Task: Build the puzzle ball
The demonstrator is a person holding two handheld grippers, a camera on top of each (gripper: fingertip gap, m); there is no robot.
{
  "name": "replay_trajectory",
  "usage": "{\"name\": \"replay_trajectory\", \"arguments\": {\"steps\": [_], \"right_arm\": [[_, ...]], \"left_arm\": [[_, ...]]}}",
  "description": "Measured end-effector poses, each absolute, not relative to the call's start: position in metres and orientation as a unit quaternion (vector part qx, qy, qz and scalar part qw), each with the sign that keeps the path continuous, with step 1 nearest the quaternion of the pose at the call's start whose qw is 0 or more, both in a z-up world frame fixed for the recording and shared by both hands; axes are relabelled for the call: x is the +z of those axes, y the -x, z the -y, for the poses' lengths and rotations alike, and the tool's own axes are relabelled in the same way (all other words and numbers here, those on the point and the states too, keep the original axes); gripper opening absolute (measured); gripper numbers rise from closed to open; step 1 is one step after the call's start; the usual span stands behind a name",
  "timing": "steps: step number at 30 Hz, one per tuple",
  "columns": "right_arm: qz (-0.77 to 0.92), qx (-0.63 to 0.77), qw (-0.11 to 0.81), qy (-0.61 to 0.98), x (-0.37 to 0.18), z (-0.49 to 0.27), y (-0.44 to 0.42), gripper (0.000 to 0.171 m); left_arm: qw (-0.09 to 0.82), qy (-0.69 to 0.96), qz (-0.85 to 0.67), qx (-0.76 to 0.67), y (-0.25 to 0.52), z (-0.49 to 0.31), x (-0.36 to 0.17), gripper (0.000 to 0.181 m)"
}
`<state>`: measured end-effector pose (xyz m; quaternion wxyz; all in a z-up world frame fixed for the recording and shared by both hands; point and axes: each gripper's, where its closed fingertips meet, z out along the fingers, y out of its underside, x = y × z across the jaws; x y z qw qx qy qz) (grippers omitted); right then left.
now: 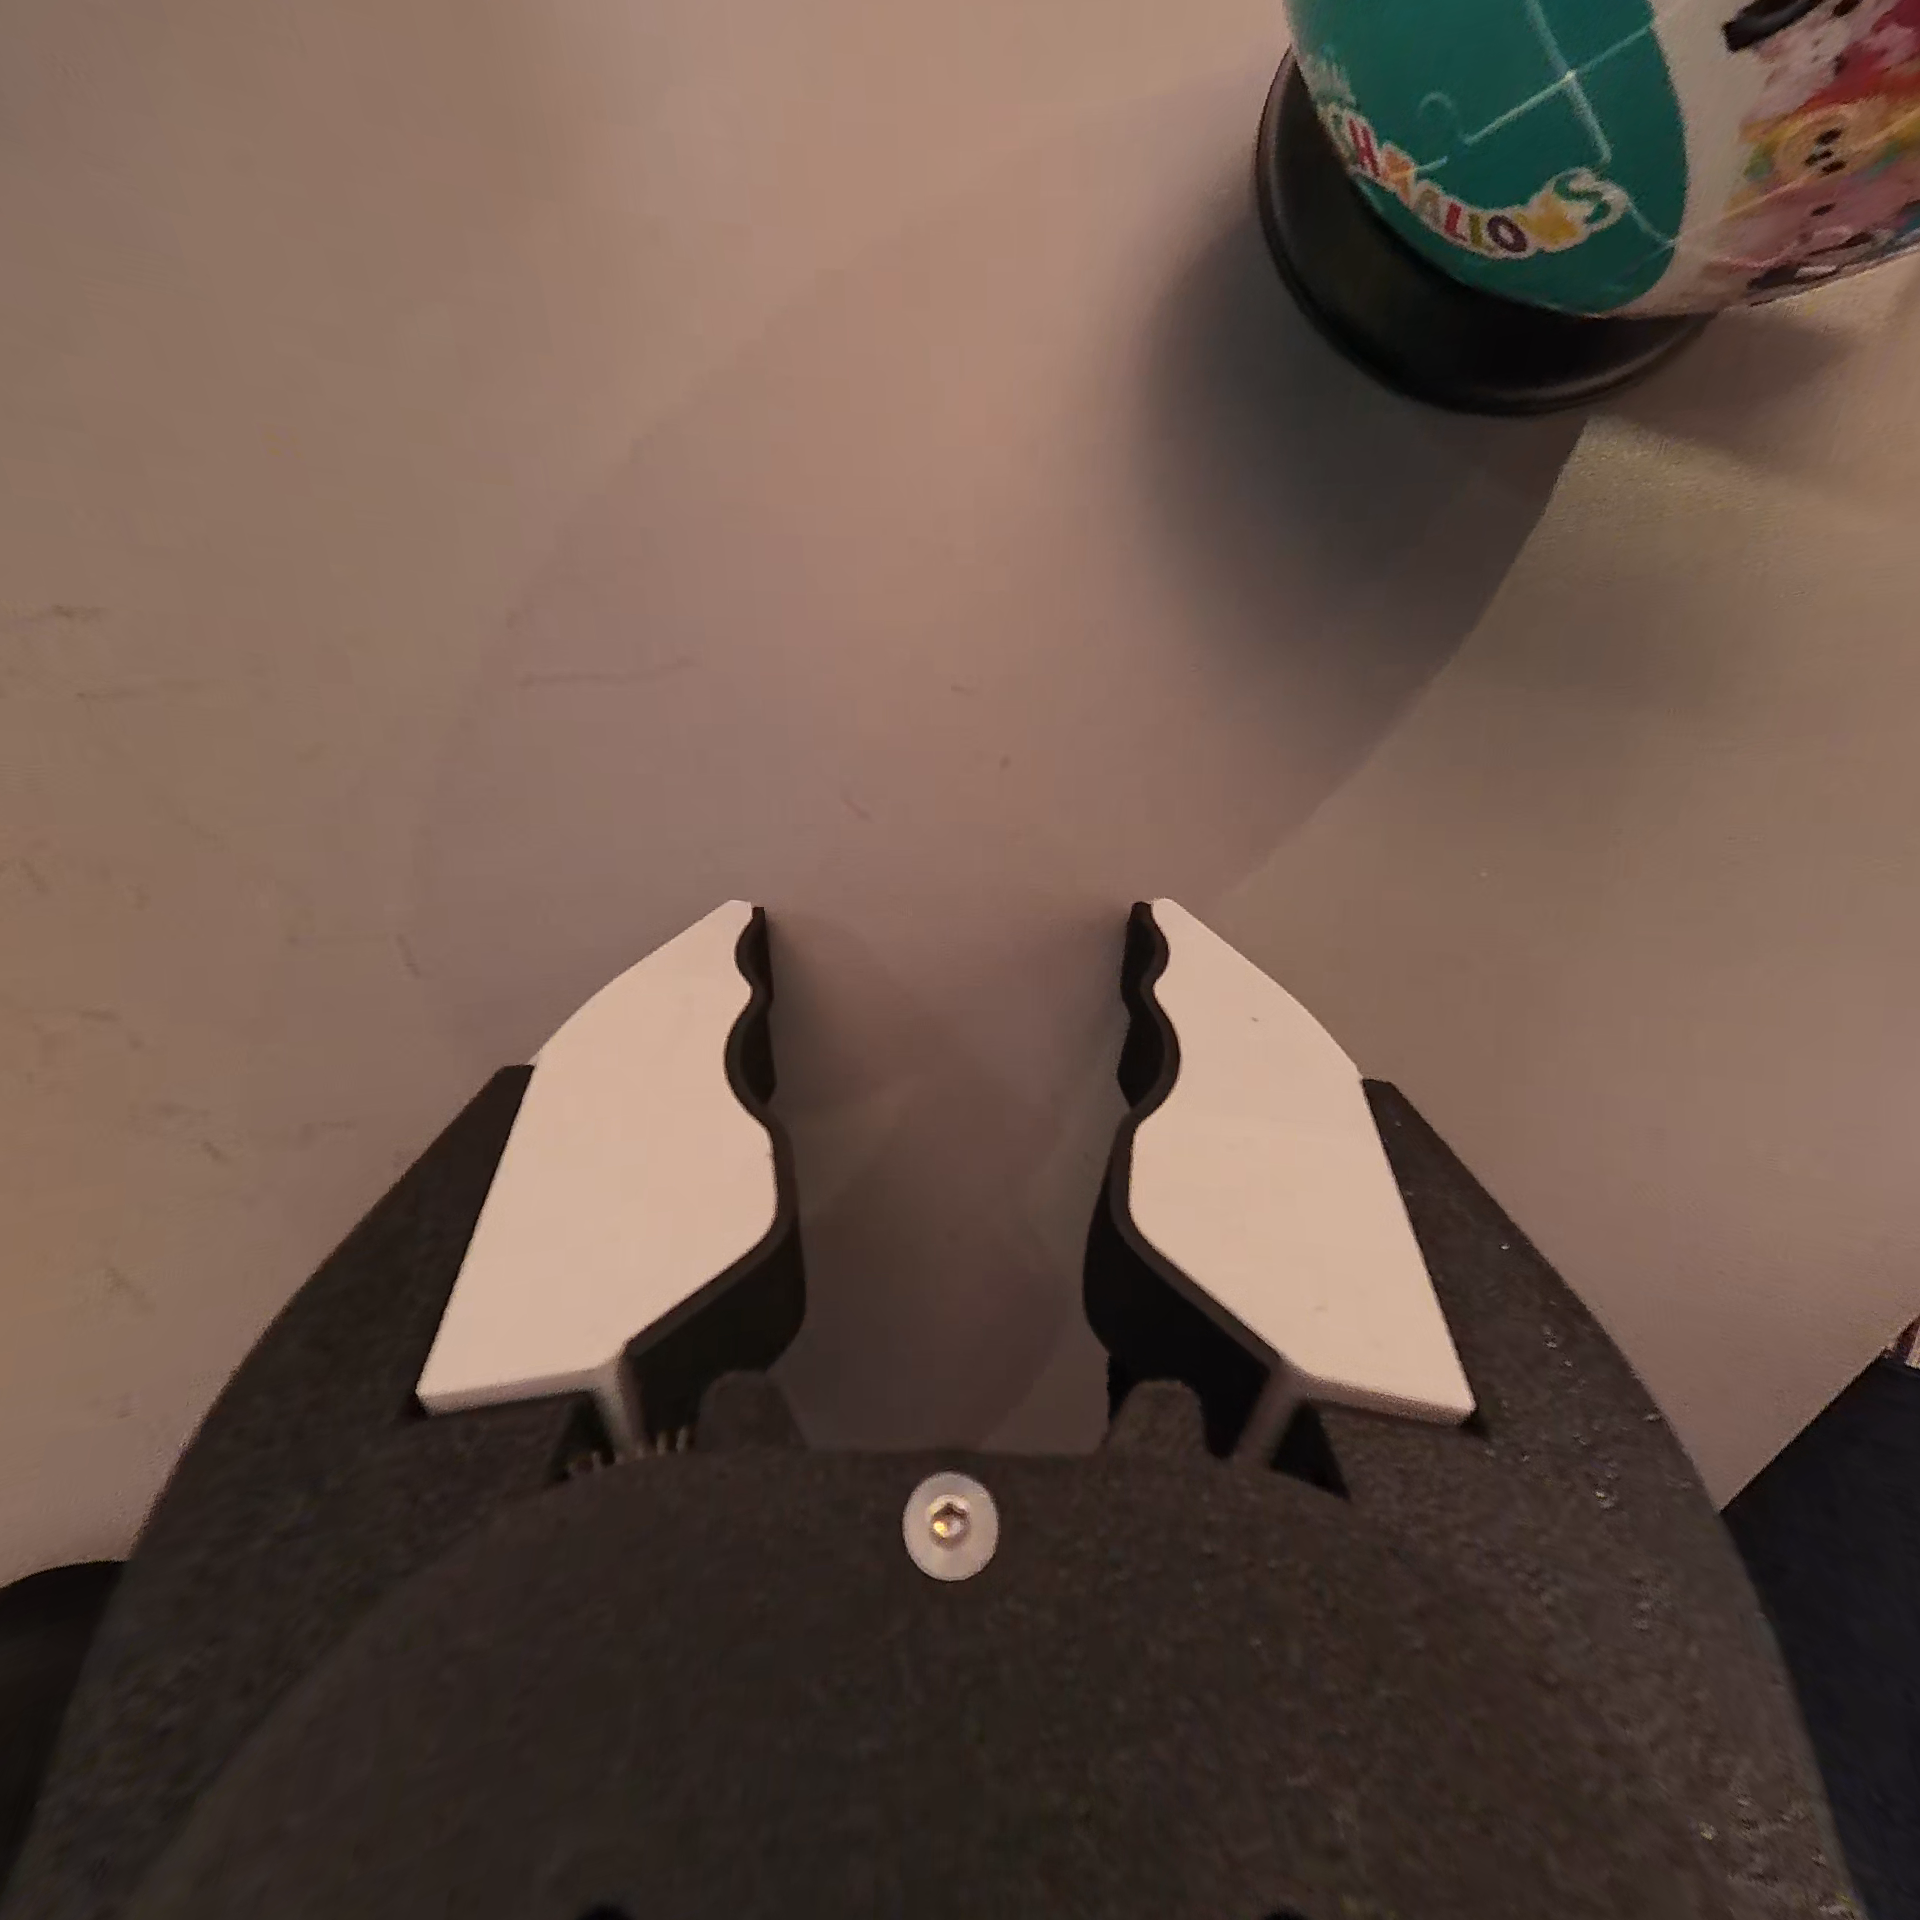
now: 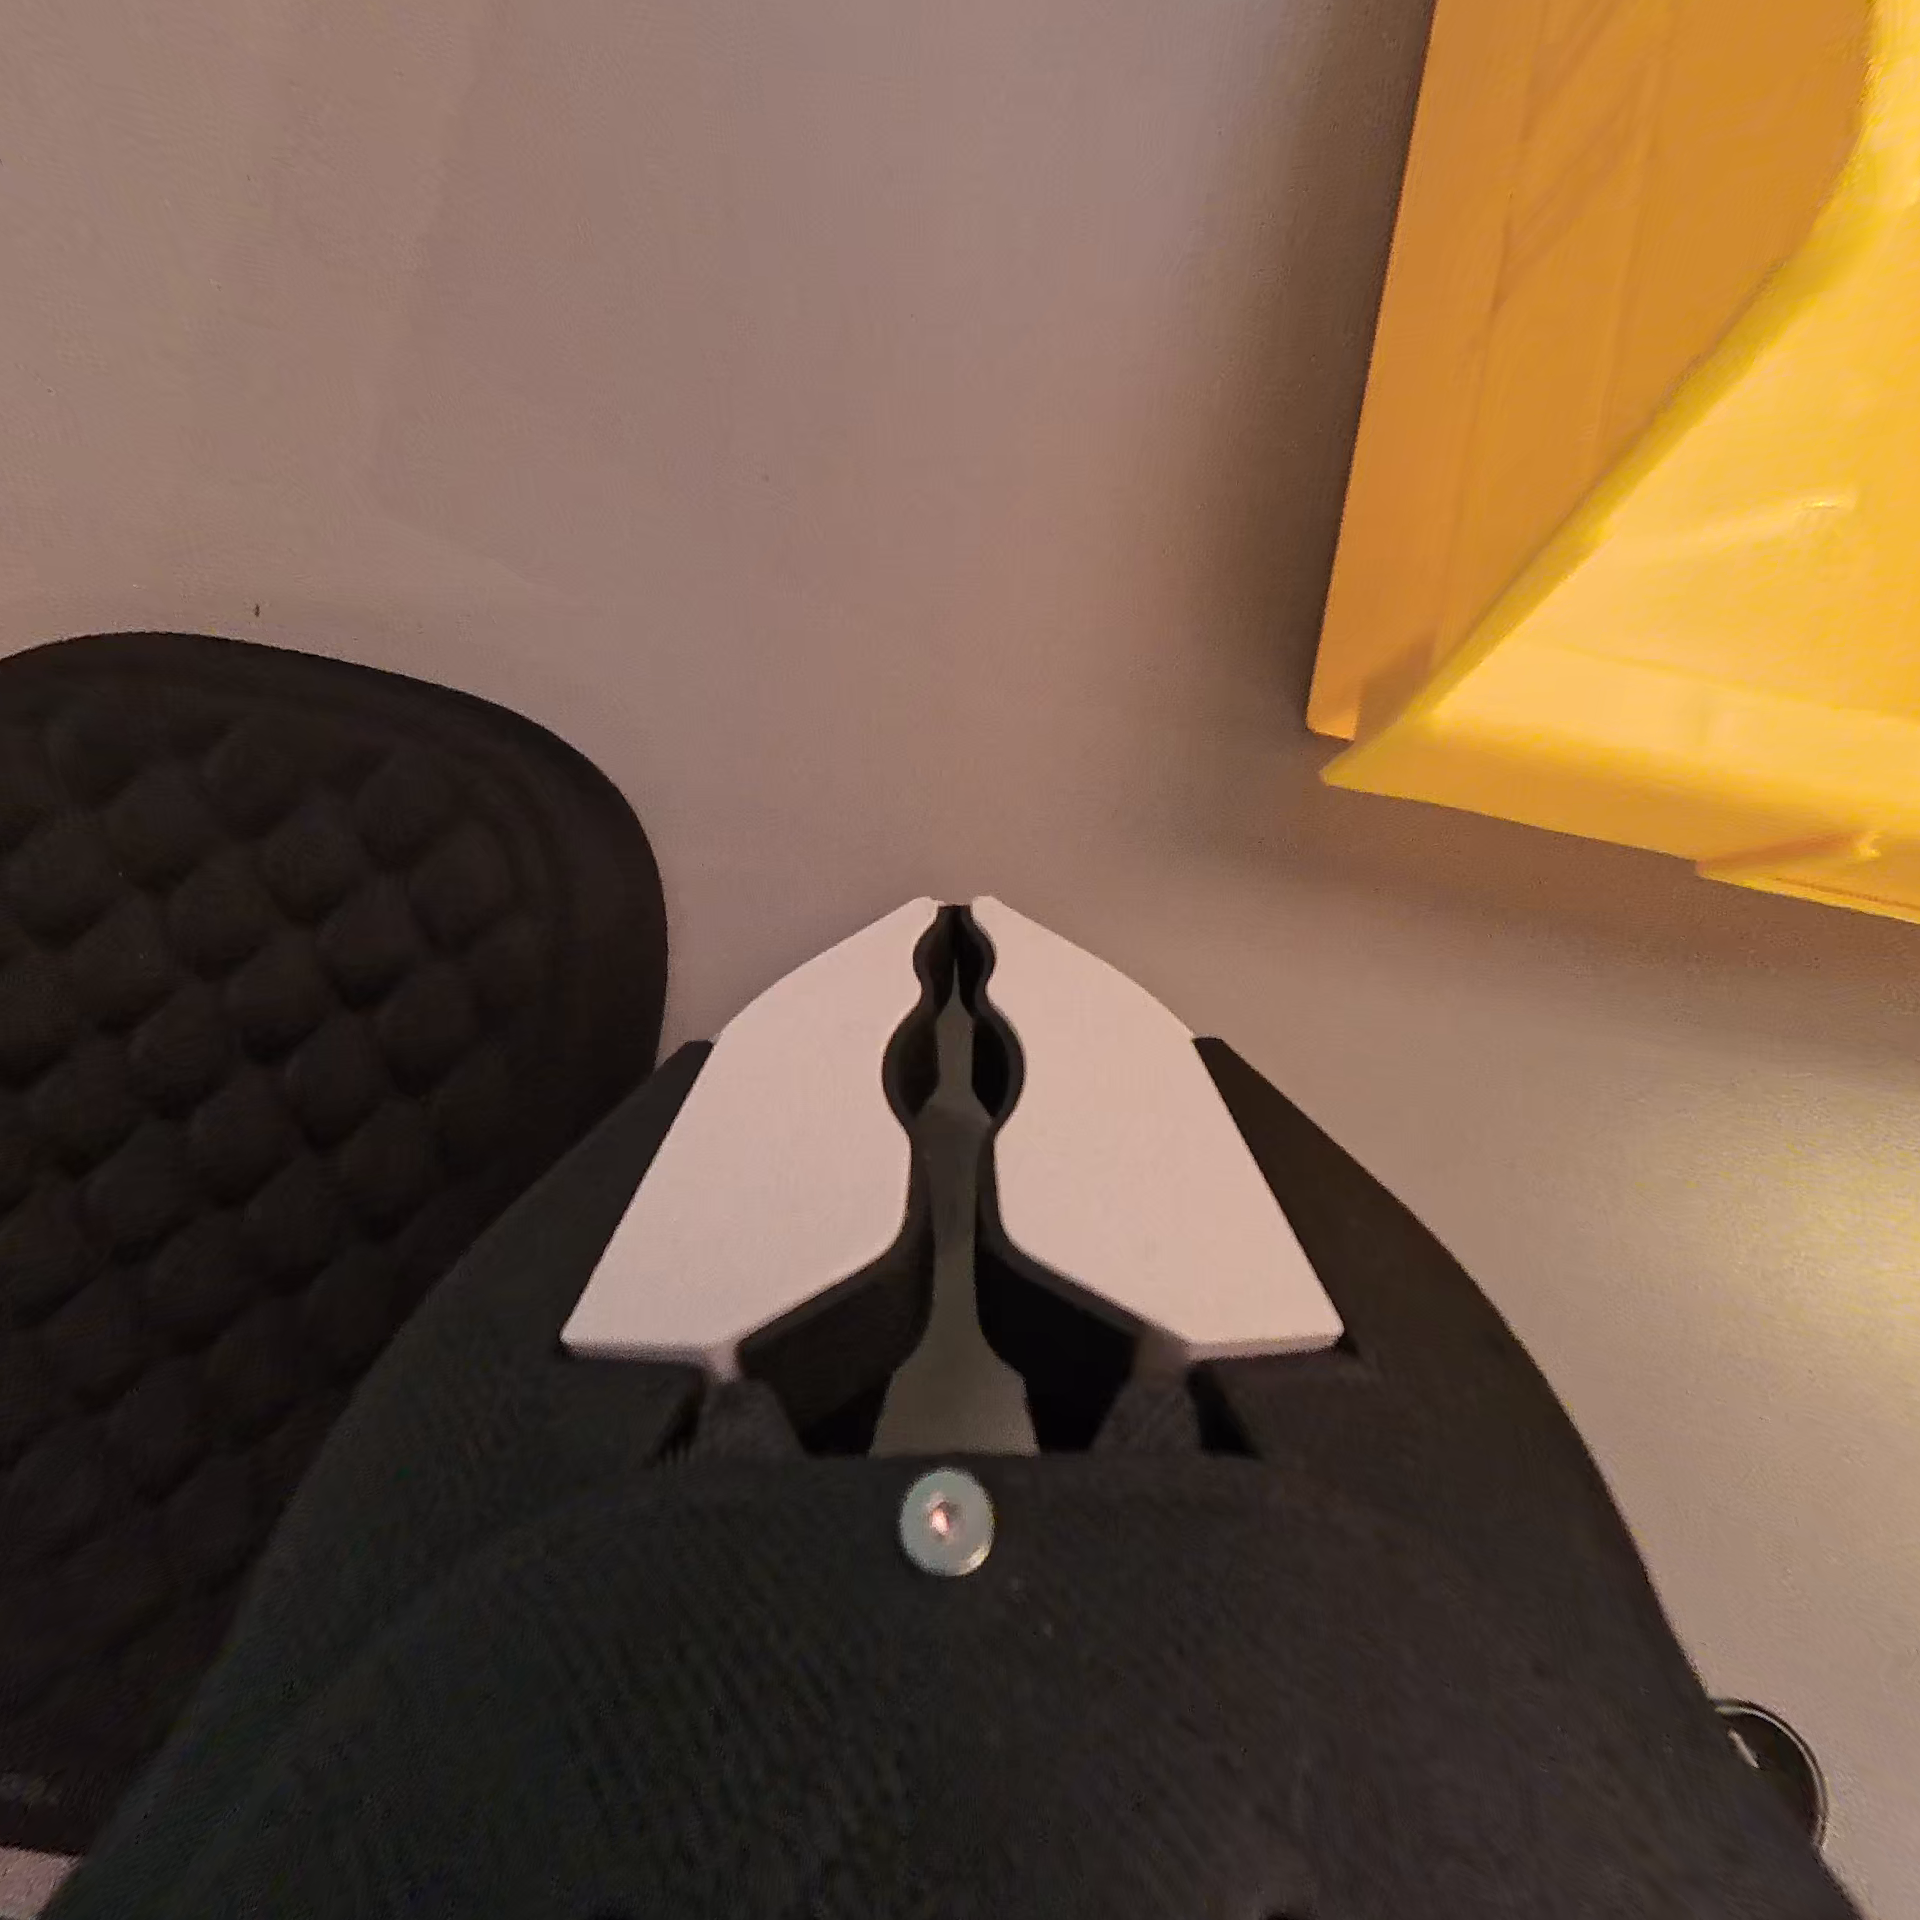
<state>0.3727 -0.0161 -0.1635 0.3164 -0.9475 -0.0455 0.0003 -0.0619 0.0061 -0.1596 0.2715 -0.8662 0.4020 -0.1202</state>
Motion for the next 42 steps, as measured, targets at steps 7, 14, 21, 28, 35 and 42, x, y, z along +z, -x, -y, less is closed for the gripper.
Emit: {"name": "replay_trajectory", "arguments": {"steps": [7, 14, 21, 28, 35, 42], "right_arm": [[-0.003, 0.148, 0.323, 0.935, -0.163, 0.018, -0.36, 0.004], [0.033, 0.103, 0.356, 0.928, -0.161, 0.016, -0.364, 0.001], [0.292, 0.047, 0.534, 0.792, -0.091, 0.003, -0.304, 0.001], [0.554, 0.063, 0.552, 0.62, -0.069, 0.004, -0.231, 0.027], [0.701, 0.036, 0.515, 0.492, -0.086, 0.001, -0.187, 0.054], [0.752, 0.067, 0.485, 0.442, -0.098, 0.008, -0.169, 0.051]], "left_arm": [[0.272, 0.866, -0.401, -0.12, 0.062, -0.006, -0.16, 0.065], [0.287, 0.855, -0.411, -0.132, 0.061, -0.007, -0.159, 0.065], [0.33, 0.794, -0.451, -0.241, 0.037, 0.005, -0.141, 0.057], [0.465, 0.676, -0.49, -0.296, -0.022, 0.009, -0.097, 0.114], [0.484, 0.671, -0.451, -0.335, -0.065, -0.004, -0.093, 0.124], [0.476, 0.658, -0.472, -0.344, -0.074, -0.01, -0.094, 0.115]]}}
